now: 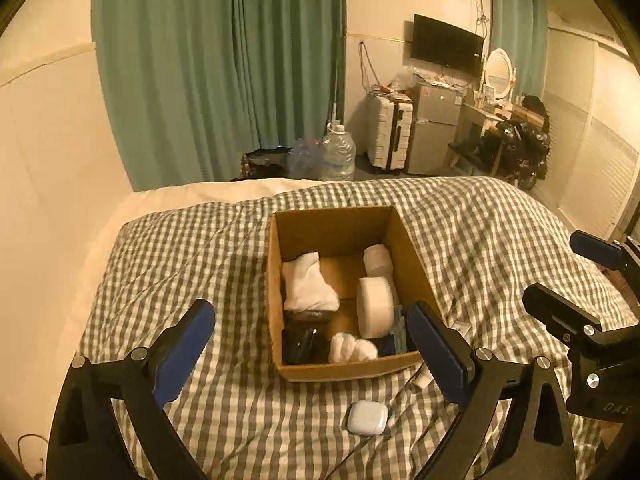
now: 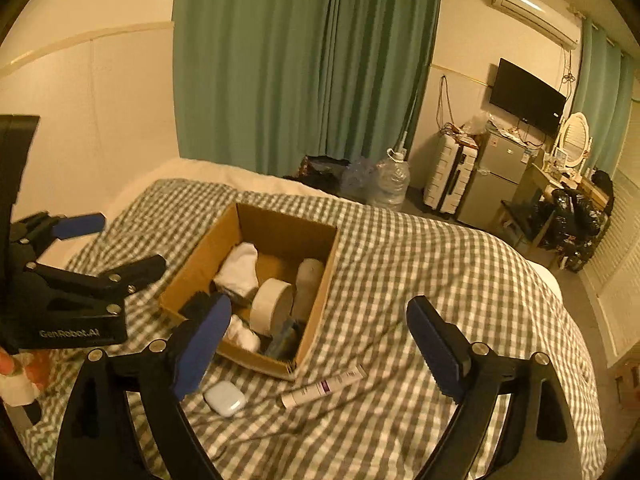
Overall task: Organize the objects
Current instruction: 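Open both tools to release cup and hair dryer into the box, then withdraw both tools and reach toward the earbud case and tube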
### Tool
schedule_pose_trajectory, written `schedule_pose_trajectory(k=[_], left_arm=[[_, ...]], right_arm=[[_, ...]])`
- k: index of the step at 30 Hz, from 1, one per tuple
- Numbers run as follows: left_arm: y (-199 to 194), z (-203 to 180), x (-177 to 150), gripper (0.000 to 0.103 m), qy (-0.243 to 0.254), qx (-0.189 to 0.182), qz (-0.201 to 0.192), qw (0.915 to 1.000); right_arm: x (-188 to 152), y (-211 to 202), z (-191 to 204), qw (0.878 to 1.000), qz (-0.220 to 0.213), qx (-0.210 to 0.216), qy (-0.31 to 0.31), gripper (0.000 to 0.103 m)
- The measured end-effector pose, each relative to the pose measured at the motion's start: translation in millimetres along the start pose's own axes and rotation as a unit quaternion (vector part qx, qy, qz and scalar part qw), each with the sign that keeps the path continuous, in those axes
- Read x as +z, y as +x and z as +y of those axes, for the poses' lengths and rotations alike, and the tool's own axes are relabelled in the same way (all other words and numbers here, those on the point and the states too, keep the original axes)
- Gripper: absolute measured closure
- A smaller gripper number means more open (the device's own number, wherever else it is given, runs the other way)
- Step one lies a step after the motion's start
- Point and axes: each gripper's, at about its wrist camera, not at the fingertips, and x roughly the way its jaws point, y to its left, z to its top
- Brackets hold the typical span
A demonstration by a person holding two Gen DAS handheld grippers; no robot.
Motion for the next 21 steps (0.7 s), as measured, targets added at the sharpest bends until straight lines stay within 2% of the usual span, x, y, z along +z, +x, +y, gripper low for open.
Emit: schedule_pose_trajectory(k=[7,11,14,21], left_arm=[[-18,1,-21,0.003,-0.014,0.033,-0.022,0.9991],[-14,5,-35,0.002,-0.033,0.048,-0.022,0.9980],[-5,6,-50,0.002,-0.043,0.059,-0.017,0.9972],[35,0,-90,0.002,-0.022,0.079,0.015,0.9965]], right_arm=[[-24,5,8,1.000,0.020,-0.003,-0.003,0.013],[-38,15,8,0.999,0.035,-0.003,0.002,0.013],[-54,28,10,0.998,0.055,0.003,0.003,0.013],[-88,68,8,0.994,0.106,0.000,0.001,0.013]])
